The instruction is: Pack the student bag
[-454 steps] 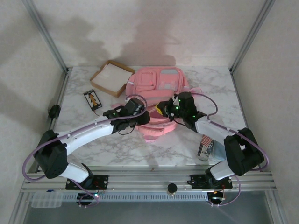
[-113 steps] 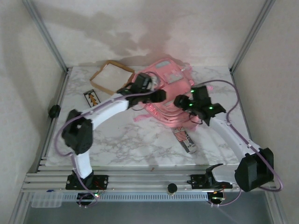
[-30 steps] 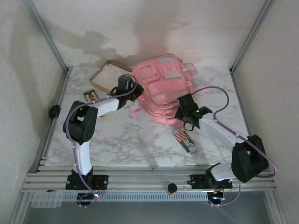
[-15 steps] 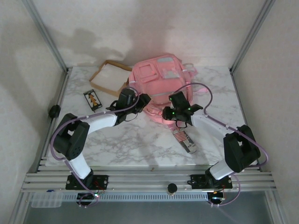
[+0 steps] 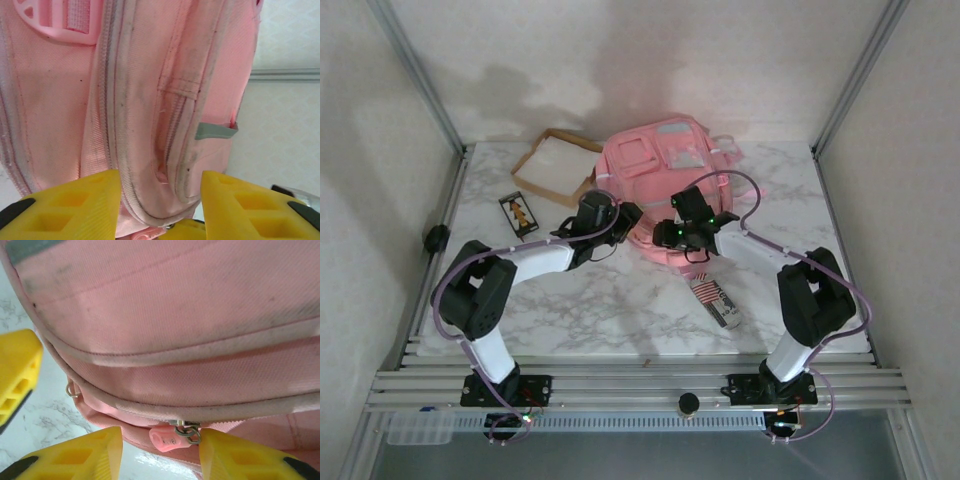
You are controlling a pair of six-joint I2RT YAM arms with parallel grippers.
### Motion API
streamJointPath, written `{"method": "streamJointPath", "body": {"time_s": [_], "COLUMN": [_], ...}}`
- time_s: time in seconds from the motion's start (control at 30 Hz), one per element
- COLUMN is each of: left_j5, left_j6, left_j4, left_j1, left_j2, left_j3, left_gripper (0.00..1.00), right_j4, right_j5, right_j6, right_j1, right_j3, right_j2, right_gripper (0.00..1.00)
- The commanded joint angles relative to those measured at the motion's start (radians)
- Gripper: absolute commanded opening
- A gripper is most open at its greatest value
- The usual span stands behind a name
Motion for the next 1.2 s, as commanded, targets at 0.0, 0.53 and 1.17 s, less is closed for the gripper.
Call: {"method": "streamJointPath", "body": {"time_s": [0.0, 0.53, 1.17], "left_j5": [-0.025, -0.026, -0.226], "left_j6": [-0.009, 0.010, -0.301], "left_j4": [0.008, -0.013, -0.013], "left_j1": [-0.008, -0.015, -0.072], "left_j2": [0.022, 0.027, 0.127], "left_j3": [0.026, 0.050, 0.001], "left_gripper": [0.46, 0.46, 0.23], "right_j4": [-0.033, 0.083, -0.045], "right_j5": [0.033, 0.105, 0.244], "right_j6": [0.059, 0.110, 0.037], "right_j1": [0.008, 0.033, -0.008], "right_j3": [0.026, 0.010, -0.043], "right_j2": [0.046, 0.081, -0.046], "right_gripper": [0.45, 0.17, 0.00]}}
